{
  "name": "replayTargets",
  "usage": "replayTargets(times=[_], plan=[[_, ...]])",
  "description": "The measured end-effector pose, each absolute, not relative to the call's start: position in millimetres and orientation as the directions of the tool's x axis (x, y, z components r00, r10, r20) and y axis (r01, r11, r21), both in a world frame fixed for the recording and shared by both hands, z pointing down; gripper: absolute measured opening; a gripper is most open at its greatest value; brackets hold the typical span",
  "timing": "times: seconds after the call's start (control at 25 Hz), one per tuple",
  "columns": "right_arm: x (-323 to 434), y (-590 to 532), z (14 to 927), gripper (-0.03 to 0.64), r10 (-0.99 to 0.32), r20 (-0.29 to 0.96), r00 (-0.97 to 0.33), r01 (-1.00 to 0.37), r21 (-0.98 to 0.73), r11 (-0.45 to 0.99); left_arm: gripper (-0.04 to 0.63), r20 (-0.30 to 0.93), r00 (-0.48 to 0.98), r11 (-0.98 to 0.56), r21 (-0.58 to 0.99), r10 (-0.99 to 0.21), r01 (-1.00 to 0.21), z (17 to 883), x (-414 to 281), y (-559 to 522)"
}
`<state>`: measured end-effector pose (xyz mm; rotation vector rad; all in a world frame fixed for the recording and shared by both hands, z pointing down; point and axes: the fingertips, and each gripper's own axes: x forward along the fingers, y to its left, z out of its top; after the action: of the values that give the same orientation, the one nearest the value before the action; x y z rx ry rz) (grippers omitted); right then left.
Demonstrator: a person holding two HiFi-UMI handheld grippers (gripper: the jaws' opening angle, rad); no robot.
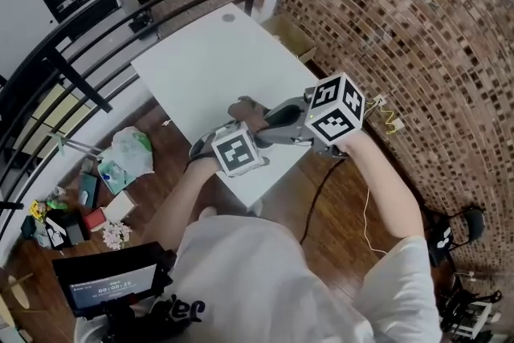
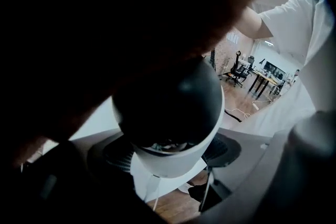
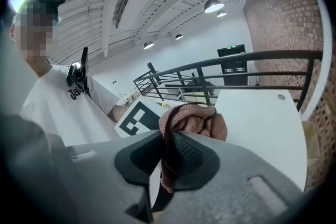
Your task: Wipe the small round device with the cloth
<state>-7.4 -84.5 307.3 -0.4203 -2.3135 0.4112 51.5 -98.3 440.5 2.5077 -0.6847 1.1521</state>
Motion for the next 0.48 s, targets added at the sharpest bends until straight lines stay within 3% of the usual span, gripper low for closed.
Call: replayTargets(times=[0.32,0.48], plan=[[17,-51,334,0.040,0.505,0.584,-0.635,0.172,-0.530,0.830,0.402,0.686,0.685,-0.796,0.261,-0.245,-0.546,439,54,-93],[26,-57,319,0.040,0.479,0.451,-0.753,0.173,-0.566,0.806,0.402,0.567,0.793,-0.760,0.408,-0.224,-0.506,423,60,-91]])
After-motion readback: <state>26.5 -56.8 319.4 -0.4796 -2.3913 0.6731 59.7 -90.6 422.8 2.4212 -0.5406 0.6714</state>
